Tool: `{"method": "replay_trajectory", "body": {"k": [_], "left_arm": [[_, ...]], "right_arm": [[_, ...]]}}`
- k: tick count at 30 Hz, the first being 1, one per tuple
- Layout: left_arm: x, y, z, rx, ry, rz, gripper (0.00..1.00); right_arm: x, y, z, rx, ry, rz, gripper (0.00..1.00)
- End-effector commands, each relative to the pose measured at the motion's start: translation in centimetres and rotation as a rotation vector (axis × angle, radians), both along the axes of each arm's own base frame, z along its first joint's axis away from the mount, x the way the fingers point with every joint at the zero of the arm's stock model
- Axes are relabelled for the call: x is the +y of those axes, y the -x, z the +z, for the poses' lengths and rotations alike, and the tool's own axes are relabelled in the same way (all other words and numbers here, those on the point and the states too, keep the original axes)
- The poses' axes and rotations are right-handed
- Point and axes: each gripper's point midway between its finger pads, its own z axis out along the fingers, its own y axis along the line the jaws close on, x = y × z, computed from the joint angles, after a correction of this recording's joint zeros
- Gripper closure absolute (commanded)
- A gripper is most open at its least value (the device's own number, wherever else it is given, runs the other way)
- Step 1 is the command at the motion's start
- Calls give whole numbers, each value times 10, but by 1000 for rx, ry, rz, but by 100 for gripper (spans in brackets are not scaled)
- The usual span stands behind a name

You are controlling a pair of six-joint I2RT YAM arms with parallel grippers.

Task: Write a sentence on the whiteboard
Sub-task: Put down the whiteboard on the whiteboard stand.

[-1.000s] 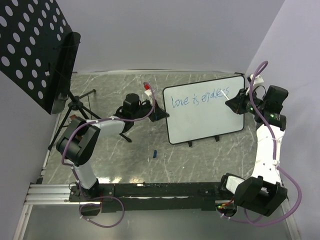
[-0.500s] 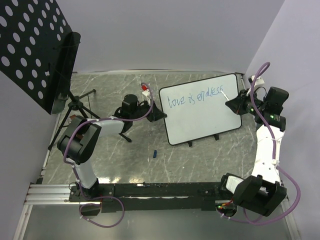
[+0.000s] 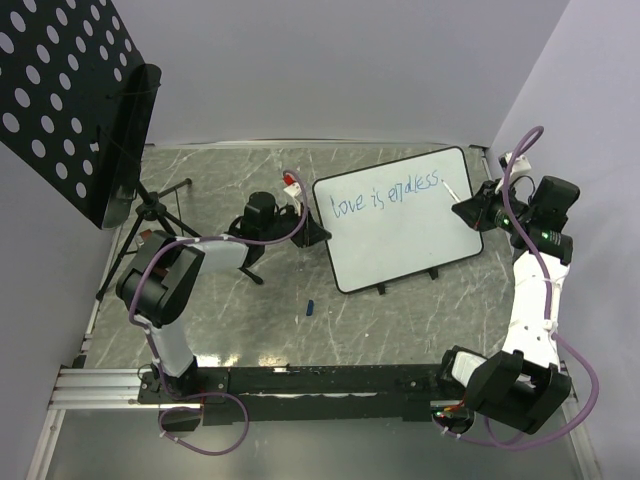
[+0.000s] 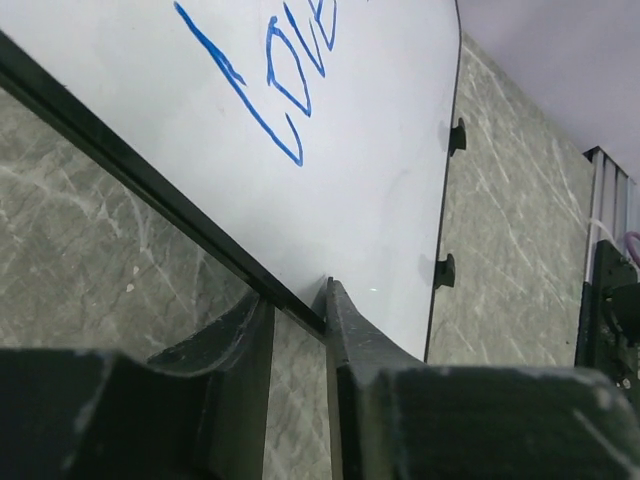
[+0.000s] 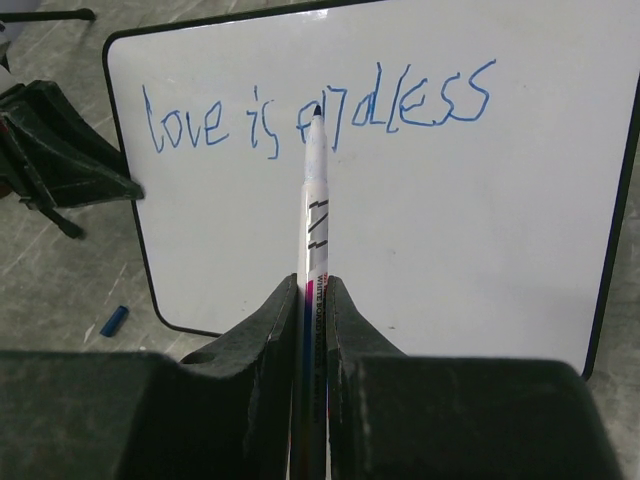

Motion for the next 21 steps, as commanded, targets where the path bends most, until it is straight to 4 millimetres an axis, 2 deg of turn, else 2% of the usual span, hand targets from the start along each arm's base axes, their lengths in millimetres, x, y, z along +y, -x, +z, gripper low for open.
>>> {"method": "replay_trajectory", "body": {"k": [1, 17, 21], "left_arm": [[6, 3, -20, -25, -68, -3, 70], [7, 5, 7, -71, -32, 5, 55], [7, 7, 14, -80, -18, 7, 47]], "right_arm": [[2, 2, 16, -65, 4, 15, 100], [1, 3, 16, -65, -1, 12, 100], [1, 4, 17, -67, -2, 14, 100]]}}
